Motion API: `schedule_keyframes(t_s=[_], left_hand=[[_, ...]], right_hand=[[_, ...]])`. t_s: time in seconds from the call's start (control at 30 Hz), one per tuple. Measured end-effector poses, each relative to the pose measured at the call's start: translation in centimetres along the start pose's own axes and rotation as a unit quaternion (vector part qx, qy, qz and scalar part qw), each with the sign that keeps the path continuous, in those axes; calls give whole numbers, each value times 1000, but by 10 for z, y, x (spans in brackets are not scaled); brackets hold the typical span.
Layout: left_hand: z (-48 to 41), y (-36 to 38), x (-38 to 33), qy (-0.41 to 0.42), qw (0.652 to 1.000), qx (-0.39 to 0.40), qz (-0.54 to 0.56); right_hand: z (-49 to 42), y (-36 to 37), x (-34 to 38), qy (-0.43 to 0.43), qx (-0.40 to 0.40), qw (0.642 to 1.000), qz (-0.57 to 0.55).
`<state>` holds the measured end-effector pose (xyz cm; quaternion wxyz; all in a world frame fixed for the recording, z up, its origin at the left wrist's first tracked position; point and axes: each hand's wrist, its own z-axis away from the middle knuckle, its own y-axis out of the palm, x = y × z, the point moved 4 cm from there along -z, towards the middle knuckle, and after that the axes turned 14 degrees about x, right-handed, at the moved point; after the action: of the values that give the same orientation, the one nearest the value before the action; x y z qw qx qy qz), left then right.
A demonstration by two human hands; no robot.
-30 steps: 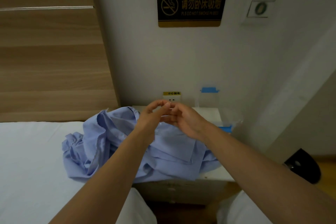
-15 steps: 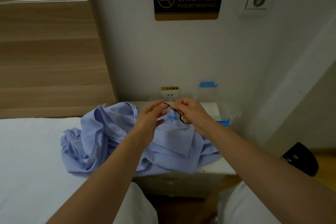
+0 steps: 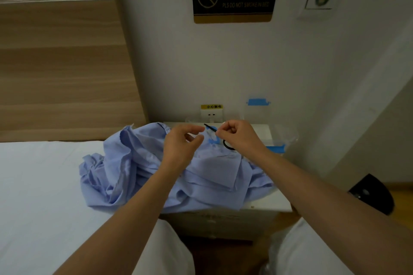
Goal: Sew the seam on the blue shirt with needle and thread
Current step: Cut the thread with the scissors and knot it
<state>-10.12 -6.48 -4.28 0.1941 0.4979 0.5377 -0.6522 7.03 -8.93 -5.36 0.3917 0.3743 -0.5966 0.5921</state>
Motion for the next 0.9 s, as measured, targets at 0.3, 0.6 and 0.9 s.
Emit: schedule_keyframes(t_s=[0.3, 0.6, 0.9], left_hand=[[-4, 11, -10, 40, 983, 0, -180], [-7, 12, -14, 29, 985, 38, -165], [-2, 9, -12, -15, 991, 121, 58]], right_hand=[[0, 0, 1, -4, 19, 999, 31], [1, -2, 3, -1, 36, 999, 28], [3, -3, 7, -12, 45, 999, 3]])
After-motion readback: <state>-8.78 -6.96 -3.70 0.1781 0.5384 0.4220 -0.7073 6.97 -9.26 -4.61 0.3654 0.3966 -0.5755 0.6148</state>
